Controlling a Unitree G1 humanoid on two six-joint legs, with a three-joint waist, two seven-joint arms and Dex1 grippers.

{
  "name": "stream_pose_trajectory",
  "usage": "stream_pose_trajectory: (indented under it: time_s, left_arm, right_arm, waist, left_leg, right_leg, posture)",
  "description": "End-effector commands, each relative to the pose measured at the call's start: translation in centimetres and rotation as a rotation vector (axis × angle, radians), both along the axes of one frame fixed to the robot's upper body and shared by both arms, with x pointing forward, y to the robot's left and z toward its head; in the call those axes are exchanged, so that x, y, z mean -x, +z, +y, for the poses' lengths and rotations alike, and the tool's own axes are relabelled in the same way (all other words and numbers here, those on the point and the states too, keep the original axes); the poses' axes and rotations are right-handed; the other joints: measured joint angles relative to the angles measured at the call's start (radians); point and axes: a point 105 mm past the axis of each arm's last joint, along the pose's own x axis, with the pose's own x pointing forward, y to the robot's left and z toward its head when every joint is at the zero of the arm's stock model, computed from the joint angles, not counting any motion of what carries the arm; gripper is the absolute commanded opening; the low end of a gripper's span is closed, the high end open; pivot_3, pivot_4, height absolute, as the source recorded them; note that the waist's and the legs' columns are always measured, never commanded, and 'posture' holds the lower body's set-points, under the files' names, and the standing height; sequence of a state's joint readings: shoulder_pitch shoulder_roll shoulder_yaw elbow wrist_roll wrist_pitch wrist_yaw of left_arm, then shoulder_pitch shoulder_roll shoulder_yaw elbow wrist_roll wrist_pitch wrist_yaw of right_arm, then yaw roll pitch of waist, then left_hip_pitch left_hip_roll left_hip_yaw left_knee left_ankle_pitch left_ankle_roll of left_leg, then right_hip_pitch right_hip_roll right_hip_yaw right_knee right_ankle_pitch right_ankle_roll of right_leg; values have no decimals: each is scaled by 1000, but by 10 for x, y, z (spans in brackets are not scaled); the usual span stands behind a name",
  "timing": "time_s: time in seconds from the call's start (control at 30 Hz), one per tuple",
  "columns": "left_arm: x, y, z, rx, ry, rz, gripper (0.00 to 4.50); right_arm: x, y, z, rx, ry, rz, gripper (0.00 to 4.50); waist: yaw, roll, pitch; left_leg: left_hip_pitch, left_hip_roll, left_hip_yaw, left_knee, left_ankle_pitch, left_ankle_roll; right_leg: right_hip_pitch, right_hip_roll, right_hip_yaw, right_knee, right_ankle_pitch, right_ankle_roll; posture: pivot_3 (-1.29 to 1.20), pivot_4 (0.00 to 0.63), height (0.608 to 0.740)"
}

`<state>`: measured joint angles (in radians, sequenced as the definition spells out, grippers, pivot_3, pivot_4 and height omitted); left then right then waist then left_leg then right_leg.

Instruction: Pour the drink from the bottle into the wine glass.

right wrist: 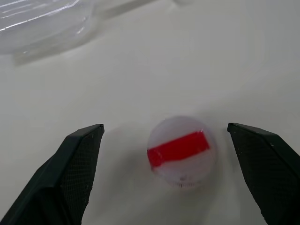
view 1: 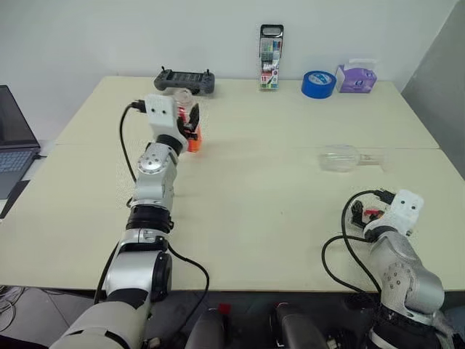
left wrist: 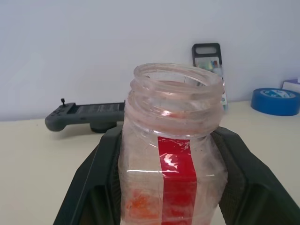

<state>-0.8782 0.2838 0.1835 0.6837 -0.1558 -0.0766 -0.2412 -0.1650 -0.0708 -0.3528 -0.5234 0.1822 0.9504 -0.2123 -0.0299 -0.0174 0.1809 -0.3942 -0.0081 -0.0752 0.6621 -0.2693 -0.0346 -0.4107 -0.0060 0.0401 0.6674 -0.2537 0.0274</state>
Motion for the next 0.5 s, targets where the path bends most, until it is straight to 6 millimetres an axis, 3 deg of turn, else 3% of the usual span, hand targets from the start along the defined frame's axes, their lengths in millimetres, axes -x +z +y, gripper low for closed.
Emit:
stream_pose_trajectory:
  time_s: [0.03, 0.1, 0.2, 0.23, 0.3, 0.5]
  left_arm:
    - [2, 30, 1, 4, 12, -100, 2138]
    - [1, 30, 5, 17, 29, -95, 2138]
    - [-2, 28, 15, 50, 63, -71, 2138]
    - [-3, 26, 20, 70, 71, -57, 2138]
    - [-4, 24, 23, 87, 63, -41, 2138]
    - [-2, 22, 24, 98, 34, -42, 2138]
  right_arm:
    - [-2, 35, 16, 121, 79, -96, 4500]
    - [-6, 50, 33, 169, 173, -138, 4500]
    - [-8, 75, 110, 85, 620, -252, 4500]
    - [0, 82, 139, 74, 812, -276, 4500]
    - [17, 87, 172, 55, 1050, -286, 4500]
    - [10, 93, 192, 73, 1156, -301, 4500]
  waist:
    - [0, 0, 0]
    - [-1, 0, 0]
    - [-6, 0, 0]
    - [-7, 0, 0]
    - [-8, 0, 0]
    - [-2, -1, 1]
  left_leg:
    - [0, 0, 0, 0, 0, 0]
    - [0, 0, 0, 0, 0, 0]
    - [0, 0, -1, 0, 0, 0]
    - [1, 0, -1, 0, 0, 0]
    - [1, 0, -1, 0, 0, 0]
    - [0, 1, -4, 1, 0, 0]
  right_leg:
    - [0, 0, 0, 0, 0, 0]
    - [-1, 0, 0, 0, 0, 0]
    - [-1, 1, 0, 1, 0, 0]
    - [-1, 2, 0, 1, 0, 0]
    - [-1, 3, -1, 1, 0, 0]
    - [-1, 1, -3, 4, 0, 0]
  posture:
    - [0, 150, 740]
    - [0, 150, 740]
    - [0, 150, 740]
    - [0, 150, 740]
    - [0, 150, 740]
    - [0, 150, 740]
